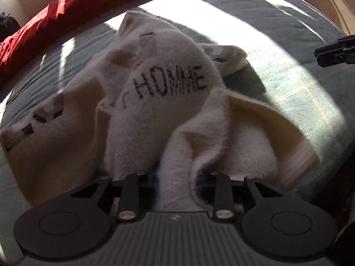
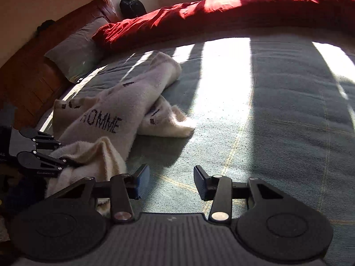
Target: Fold clothes
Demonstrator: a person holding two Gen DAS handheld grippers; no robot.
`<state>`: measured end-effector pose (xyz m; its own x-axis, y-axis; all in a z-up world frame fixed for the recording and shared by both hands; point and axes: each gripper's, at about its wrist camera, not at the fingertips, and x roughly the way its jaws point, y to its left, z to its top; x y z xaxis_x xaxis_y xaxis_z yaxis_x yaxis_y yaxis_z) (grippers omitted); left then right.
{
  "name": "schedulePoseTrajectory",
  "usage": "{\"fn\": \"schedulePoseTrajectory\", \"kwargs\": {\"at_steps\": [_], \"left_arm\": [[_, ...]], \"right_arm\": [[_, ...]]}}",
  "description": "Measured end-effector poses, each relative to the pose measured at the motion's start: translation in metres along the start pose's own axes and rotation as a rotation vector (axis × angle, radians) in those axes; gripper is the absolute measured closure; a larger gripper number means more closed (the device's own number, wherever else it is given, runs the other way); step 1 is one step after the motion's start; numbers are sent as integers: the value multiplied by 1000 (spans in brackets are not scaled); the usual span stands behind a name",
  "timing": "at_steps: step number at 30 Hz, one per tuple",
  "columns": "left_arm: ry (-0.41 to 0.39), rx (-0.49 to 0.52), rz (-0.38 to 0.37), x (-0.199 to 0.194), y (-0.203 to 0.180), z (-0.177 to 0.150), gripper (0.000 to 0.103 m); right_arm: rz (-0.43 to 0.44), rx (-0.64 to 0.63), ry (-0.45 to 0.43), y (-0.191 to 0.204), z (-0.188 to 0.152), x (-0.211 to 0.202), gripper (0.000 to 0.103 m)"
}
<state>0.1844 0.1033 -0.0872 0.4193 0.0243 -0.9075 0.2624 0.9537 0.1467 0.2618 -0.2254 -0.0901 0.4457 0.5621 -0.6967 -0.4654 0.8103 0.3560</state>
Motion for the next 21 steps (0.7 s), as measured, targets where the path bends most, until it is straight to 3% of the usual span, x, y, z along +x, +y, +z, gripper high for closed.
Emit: {"fn": "schedulePoseTrajectory", "kwargs": {"at_steps": [11, 16, 21], "left_arm": [[-40, -54, -31, 0, 16, -16, 70], [-60, -70, -57, 2, 22, -19, 70], [-71, -92, -82, 6, 26, -19, 70]], "right_arm": [[6, -229, 83, 8, 68, 120, 54], [116, -278, 184, 12, 74, 155, 53], [100, -348, 229, 26, 70, 179, 54]]}}
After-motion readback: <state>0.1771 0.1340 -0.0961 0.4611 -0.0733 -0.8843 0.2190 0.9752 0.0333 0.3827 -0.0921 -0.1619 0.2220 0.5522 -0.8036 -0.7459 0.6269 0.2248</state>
